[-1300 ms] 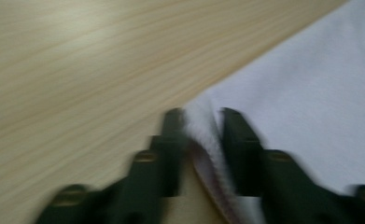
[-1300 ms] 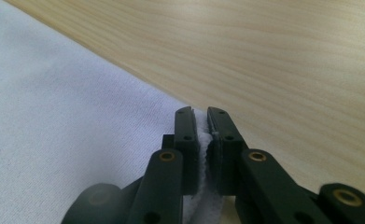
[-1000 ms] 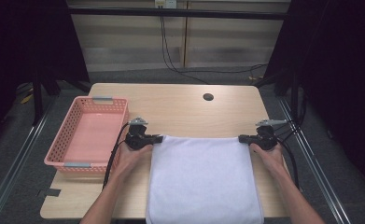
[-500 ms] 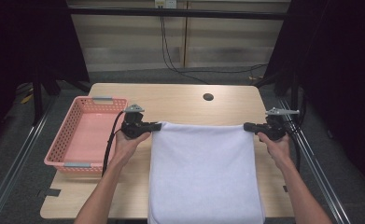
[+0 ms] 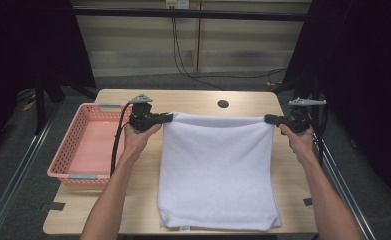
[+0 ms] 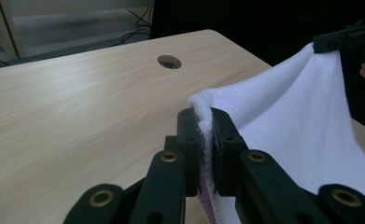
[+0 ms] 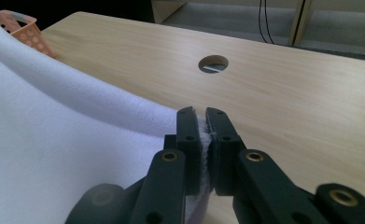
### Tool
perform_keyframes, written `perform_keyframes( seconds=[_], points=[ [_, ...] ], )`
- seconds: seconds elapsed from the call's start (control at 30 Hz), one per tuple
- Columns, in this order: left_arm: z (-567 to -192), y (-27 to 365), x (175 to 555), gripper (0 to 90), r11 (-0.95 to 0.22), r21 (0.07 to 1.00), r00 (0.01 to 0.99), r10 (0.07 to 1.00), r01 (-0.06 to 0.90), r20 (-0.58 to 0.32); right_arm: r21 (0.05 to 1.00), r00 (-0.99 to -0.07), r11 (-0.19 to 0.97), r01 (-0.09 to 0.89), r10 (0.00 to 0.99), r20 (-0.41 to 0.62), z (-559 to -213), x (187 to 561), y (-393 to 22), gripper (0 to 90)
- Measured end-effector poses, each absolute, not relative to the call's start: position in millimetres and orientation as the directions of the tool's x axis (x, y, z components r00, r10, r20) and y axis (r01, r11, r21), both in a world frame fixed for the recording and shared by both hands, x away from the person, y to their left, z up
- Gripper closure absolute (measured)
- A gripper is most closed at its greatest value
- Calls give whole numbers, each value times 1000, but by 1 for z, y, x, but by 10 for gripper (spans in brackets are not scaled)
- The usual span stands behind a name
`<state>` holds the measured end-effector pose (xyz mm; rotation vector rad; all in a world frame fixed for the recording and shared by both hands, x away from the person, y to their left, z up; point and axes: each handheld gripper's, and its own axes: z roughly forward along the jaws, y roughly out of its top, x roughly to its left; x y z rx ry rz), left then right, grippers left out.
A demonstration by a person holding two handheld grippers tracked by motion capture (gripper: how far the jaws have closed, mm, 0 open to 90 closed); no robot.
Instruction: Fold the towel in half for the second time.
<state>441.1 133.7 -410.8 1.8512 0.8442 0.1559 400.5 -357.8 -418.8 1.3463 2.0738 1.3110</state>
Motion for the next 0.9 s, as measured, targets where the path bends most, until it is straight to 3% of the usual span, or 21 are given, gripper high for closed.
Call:
perform_keyframes(
  seconds=[0.27, 0.6, 0.9],
  points=[
    [-400, 138, 429, 842, -200, 873, 758, 604, 444, -247, 871, -505, 77, 486, 838, 208, -402, 399, -357, 849],
    [-383, 146, 369, 841, -255, 885, 807, 557, 391, -196, 894, -580, 99, 436, 791, 196, -392, 329, -358, 849],
    [-392, 158, 324, 839, -240, 884, 827, 511, 401, -236, 881, -630, 164, 443, 756, 176, -390, 273, -358, 846]
  ],
)
